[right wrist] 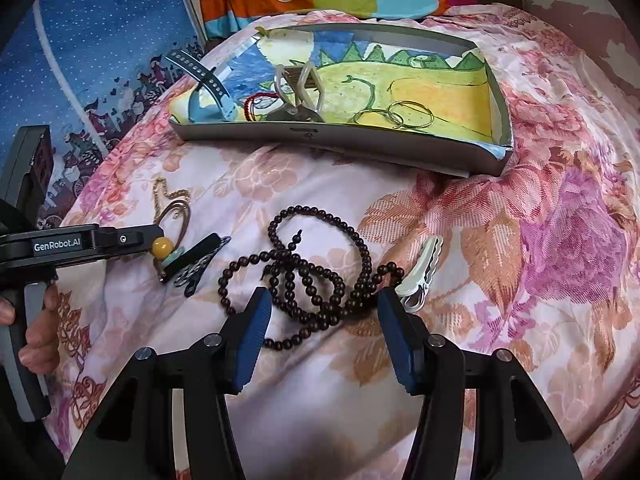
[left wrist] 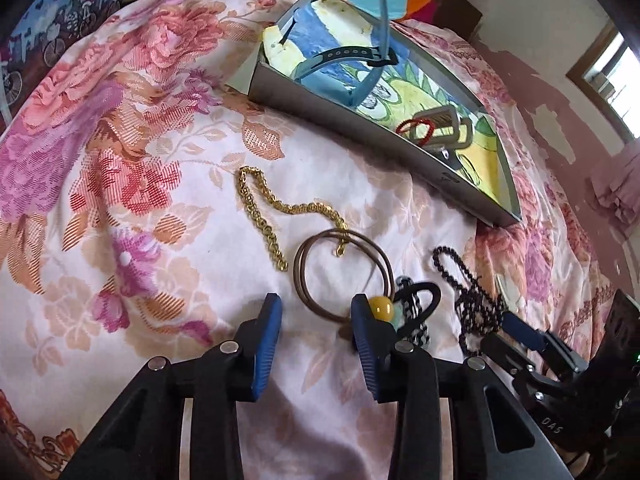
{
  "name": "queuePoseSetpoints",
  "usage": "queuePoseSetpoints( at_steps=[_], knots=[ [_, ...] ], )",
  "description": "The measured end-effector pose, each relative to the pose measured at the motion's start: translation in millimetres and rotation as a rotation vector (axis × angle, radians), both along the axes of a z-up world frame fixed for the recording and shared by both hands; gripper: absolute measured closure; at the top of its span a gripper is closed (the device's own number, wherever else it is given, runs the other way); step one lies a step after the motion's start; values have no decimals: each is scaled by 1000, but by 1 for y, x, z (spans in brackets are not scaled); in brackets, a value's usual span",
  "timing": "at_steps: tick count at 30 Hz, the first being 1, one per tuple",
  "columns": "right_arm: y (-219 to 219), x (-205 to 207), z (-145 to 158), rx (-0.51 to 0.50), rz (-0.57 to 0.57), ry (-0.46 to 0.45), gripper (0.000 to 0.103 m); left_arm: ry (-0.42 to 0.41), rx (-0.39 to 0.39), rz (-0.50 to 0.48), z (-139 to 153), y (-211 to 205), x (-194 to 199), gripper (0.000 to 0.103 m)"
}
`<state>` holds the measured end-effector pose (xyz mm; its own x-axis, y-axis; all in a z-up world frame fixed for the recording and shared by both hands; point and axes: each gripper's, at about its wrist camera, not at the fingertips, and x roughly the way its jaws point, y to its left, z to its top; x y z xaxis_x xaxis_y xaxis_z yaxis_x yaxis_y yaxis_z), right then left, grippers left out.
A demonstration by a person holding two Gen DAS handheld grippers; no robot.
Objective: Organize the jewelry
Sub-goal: 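Grasp the brown bangle with yellow bead with the left tool while the right tool grasps the black bead necklace, then carry the bangle with the left tool while the right tool carries the necklace to the tray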
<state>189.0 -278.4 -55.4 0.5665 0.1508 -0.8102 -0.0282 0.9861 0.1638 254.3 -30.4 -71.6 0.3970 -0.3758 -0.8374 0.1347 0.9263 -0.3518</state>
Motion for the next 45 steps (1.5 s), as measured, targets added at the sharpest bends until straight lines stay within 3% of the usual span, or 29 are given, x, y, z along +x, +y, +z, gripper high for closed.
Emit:
queuePoseSetpoints(
  at_steps=[5,7,10,11,15,31,45],
  knots=[
    [2,3,-5,-32,-15,11,65,27,-15,26,-4,-3,8,69],
    [2,2,-5,-34,-20,9,77,29,2,27,-6,-5,9,69],
    [1,0,-6,-24,-19,8,86,15,62,28,-6,-9,8,86],
    [1,-1,-6,-19,-18,5,87,16,71,29,-8,-10,8,94],
    [2,-8,-4,-1,0,-3,89,33,37,43,-10,-7,7,99],
    [6,-38,11,31,53,-72,98,19,-9,50,-2,8,-23,100],
    [6,-48,50,34,80,-192,98,-84,14,30,26,13,-40,100]
  ],
)
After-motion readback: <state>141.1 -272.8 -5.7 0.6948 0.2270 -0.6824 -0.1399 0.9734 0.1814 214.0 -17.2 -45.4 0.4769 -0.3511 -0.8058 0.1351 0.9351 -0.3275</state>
